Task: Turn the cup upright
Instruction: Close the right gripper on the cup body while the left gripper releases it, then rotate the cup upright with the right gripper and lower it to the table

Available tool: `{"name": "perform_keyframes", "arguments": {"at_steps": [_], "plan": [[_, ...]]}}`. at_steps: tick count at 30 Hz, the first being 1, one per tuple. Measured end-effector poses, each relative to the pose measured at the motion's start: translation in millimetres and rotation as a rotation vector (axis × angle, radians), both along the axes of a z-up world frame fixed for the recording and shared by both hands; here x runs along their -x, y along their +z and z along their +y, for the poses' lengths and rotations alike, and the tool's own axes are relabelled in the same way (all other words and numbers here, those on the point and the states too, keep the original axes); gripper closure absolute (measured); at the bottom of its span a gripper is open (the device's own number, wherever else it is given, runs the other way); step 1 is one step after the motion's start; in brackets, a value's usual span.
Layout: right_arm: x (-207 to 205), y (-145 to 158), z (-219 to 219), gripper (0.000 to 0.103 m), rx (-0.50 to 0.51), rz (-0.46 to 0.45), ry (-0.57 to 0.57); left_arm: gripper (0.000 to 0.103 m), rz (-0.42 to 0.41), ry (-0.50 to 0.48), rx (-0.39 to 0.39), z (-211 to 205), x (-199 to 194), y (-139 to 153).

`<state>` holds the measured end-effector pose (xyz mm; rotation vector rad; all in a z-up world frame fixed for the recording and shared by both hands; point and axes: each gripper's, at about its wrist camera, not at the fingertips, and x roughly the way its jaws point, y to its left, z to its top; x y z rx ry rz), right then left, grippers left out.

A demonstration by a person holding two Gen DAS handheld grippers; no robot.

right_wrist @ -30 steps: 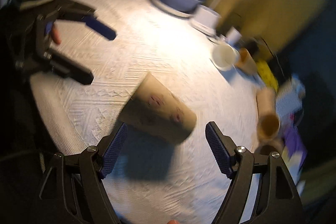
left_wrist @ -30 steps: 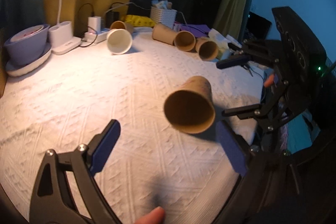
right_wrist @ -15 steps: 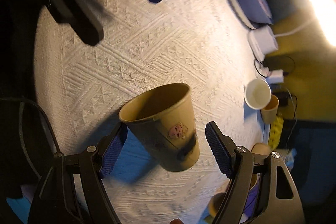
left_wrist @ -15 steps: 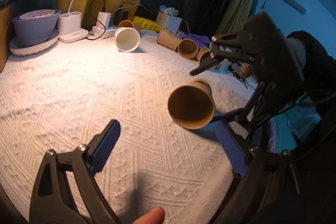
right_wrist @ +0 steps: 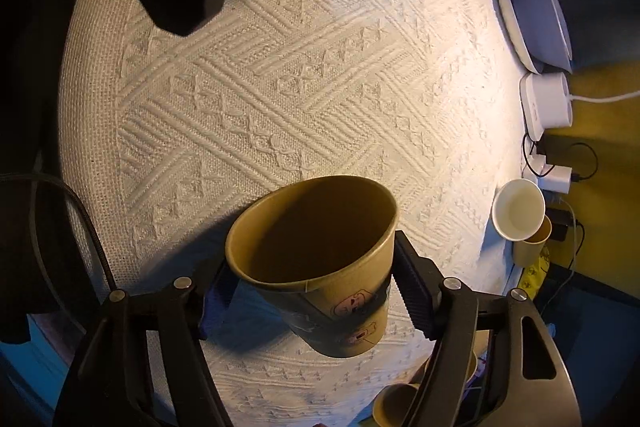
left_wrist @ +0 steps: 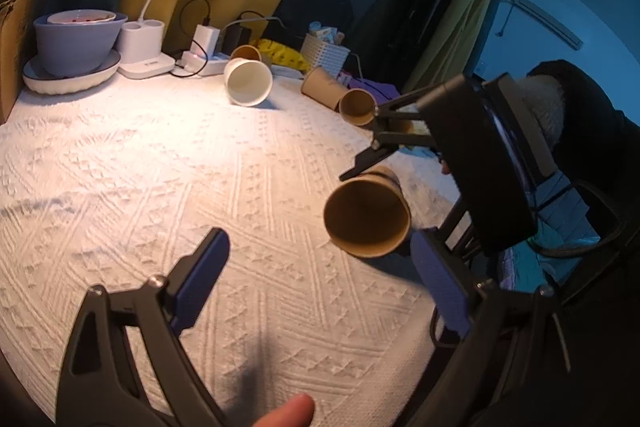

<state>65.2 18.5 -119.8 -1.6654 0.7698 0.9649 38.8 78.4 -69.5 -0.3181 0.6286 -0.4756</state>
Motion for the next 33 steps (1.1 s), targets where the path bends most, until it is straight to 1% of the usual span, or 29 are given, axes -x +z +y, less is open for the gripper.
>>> {"name": "perform_keyframes", "arguments": {"at_steps": [7,12,15,19,22,24,28,33], "plan": [[3,6,-4,0.031,-0.038,-0.023,-0.017,0.010,0.004,-0.001,0.000,1,-1,-1],[-2,22,-10,0.031,-0.127,-0.045,-0.069,0.010,0.007,0.004,0.002,2,-2,-1],[-9,38,-15,0.031,-0.246,-0.064,-0.134,0.010,0.007,0.007,0.000,2,-3,-1],[-17,60,-27,0.031,-0.465,-0.068,-0.250,0.010,0.013,0.007,-0.005,2,-4,-2],[-18,68,-37,0.031,-0.613,-0.058,-0.328,0.010,0.019,0.011,-0.009,1,-5,-2],[-16,69,-44,0.031,-0.699,-0.052,-0.371,0.010,0.021,0.020,-0.020,0,-6,-2],[-13,68,-56,0.031,-0.858,-0.030,-0.463,0.010,0.015,0.033,-0.069,-6,-5,-2],[-11,60,-68,0.031,-0.992,-0.007,-0.564,0.010,0.010,0.041,-0.108,-12,-5,-2]]}}
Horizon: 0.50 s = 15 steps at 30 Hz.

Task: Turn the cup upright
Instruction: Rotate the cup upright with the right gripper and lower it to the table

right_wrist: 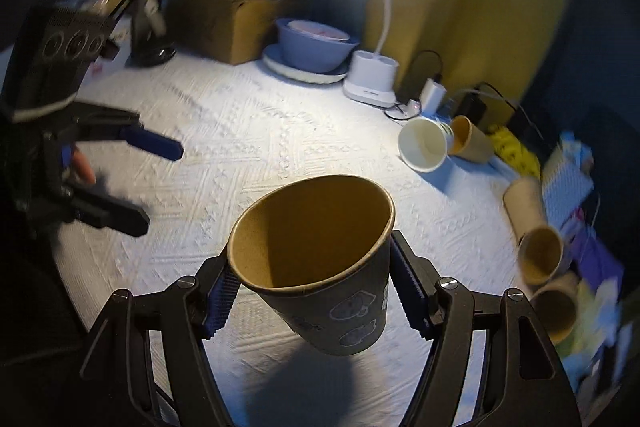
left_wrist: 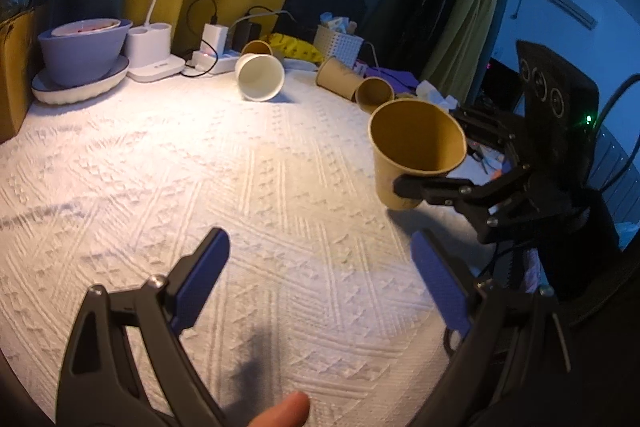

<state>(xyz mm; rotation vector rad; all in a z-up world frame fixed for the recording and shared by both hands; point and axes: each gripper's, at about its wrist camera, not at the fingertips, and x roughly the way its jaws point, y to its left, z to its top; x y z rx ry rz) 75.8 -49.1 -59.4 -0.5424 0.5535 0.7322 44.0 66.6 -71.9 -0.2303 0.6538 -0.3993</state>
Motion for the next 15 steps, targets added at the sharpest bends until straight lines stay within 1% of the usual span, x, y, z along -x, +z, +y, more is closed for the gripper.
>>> {"name": "perform_keyframes", "arguments": {"at_steps": [2,6,8,12,15], "plan": [[-1,-2,-7,0.031,-0.073,0.021,-0.052,0.010,-0.002,0.005,-0.003,0,0,0],[-3,0,-23,0.031,-0.219,0.034,-0.168,0.010,0.001,0.011,-0.005,1,-1,-1],[-8,-1,-32,0.031,-0.286,0.061,-0.215,0.010,0.005,0.014,-0.011,1,-1,-1],[-16,-8,-37,0.031,-0.307,0.089,-0.280,0.010,0.010,0.040,-0.041,-3,-3,0],[-23,-13,-50,0.031,-0.372,0.120,-0.334,0.010,0.014,0.094,-0.071,-4,-6,1]]}}
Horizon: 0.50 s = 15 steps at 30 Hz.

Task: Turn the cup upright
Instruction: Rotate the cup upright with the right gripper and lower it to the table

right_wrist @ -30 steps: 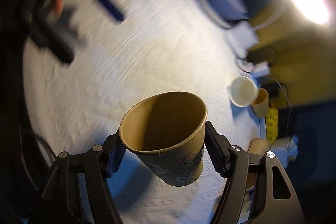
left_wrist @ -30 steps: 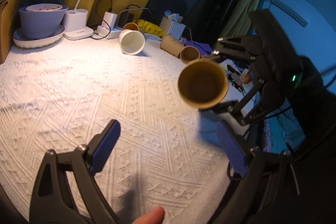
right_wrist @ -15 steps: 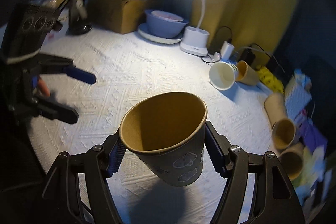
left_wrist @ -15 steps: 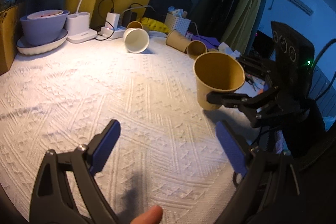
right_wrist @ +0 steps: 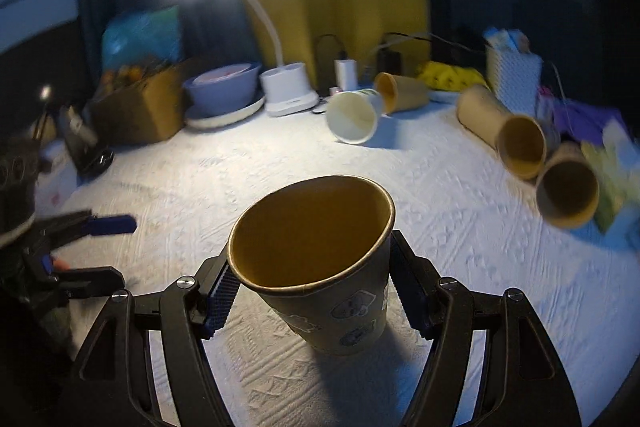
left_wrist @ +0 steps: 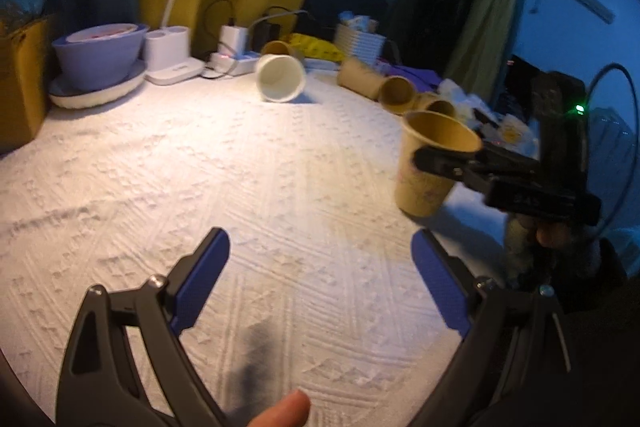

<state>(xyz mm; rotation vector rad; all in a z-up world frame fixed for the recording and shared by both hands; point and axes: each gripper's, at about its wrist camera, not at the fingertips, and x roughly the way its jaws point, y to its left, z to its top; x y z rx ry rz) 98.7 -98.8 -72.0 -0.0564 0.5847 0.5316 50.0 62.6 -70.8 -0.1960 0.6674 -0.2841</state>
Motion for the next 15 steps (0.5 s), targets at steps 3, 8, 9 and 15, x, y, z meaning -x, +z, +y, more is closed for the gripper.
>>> {"name": "perform_keyframes", "arguments": {"at_steps": [3,8,9,15], "plan": [[-2,-4,-9,0.031,-0.044,0.013,-0.035,0.010,-0.006,0.033,0.003,-1,-3,1],[2,-7,-16,0.031,-0.068,0.011,-0.055,0.010,-0.032,0.029,-0.015,-11,-4,9],[3,-7,-16,0.031,-0.062,0.006,-0.057,0.010,-0.040,0.025,-0.026,-15,-4,11],[8,-8,-16,0.029,-0.039,0.002,-0.060,0.010,-0.050,-0.001,-0.034,-29,-3,17]]}}
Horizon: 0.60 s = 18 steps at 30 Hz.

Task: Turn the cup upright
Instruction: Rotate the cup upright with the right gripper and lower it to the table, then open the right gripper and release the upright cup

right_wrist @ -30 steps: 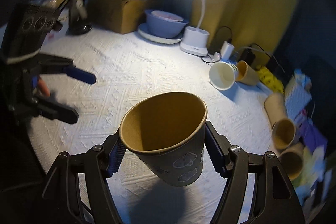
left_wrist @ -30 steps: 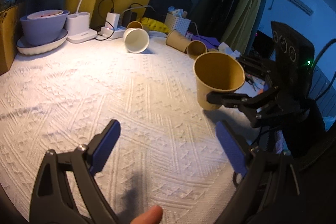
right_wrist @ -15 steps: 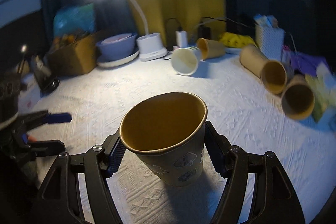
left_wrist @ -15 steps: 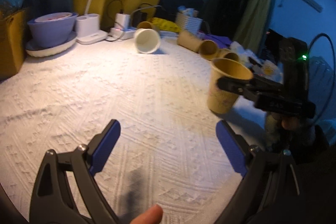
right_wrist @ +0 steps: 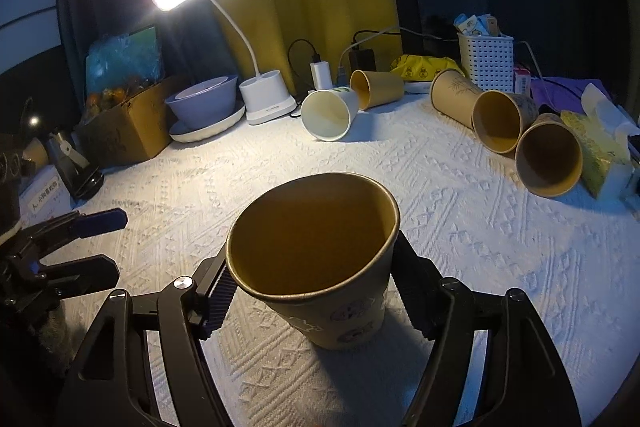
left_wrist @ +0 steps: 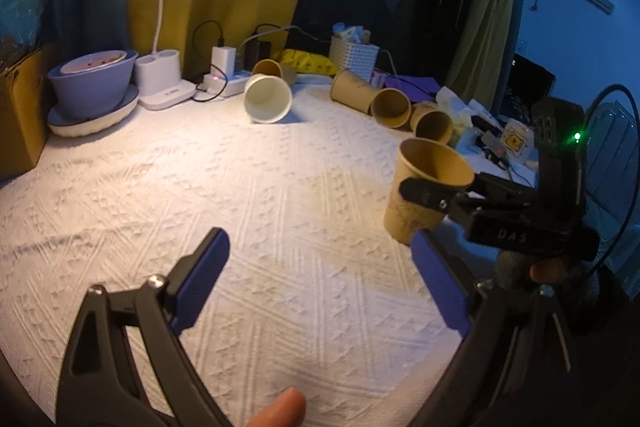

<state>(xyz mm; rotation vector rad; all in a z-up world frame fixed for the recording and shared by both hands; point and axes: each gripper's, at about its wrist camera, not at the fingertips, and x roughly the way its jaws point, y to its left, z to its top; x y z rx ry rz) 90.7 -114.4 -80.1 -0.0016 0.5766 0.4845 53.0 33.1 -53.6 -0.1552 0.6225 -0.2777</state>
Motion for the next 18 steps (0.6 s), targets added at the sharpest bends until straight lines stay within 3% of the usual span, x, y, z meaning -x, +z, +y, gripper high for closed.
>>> {"name": "perform_keyframes", "arguments": {"at_steps": [4,18], "plan": [[5,-1,0,0.021,0.009,0.009,-0.011,0.010,-0.004,-0.013,0.010,-6,1,5],[36,21,-8,0.017,0.009,-0.024,-0.042,0.010,-0.053,-0.030,0.010,-19,18,32]]}}
